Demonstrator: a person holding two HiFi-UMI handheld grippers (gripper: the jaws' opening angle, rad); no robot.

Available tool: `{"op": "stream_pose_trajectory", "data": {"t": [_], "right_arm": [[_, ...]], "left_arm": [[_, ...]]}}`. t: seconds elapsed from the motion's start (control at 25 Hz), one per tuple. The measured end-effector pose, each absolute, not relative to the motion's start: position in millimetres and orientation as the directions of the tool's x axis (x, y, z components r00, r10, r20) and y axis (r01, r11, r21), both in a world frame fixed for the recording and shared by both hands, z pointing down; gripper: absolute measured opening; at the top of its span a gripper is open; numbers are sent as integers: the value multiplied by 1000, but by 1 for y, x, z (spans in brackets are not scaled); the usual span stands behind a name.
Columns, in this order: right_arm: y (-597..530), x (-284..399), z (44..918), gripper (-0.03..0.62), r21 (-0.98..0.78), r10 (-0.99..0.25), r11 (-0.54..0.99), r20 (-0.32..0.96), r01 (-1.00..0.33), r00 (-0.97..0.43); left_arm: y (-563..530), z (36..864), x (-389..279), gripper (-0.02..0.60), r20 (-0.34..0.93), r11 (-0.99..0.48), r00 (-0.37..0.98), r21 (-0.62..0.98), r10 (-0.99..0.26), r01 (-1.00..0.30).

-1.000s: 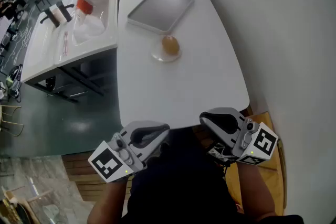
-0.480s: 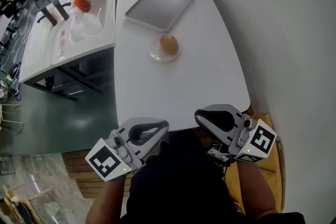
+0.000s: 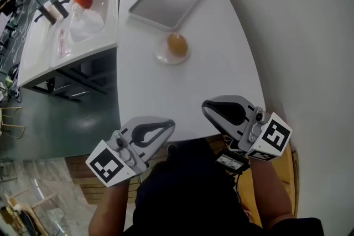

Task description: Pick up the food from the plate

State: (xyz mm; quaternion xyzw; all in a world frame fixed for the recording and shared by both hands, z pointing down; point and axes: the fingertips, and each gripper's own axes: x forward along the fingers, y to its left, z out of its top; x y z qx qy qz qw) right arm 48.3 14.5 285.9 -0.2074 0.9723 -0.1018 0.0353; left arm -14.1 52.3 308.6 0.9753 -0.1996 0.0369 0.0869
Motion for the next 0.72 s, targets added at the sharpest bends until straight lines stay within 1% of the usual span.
{"op": "stream_pose_trajectory", "data": {"t": [0.24,0.52,0.72], "right_arm": [[-15,46,297,3,-196,-393,901,5,-387,-919],[-50,48,307,3,-198,-404,896,16,-398,-915],[-74,36,315,3,-198,-382,904,27,-379,-924]], "left_arm": [[30,317,-20,8,116,-897,910,160,-397,-412],[1,327,-24,8,130,-893,905,157,-406,-423],[-21,334,-24,8,136,-889,904,170,-405,-424]]}}
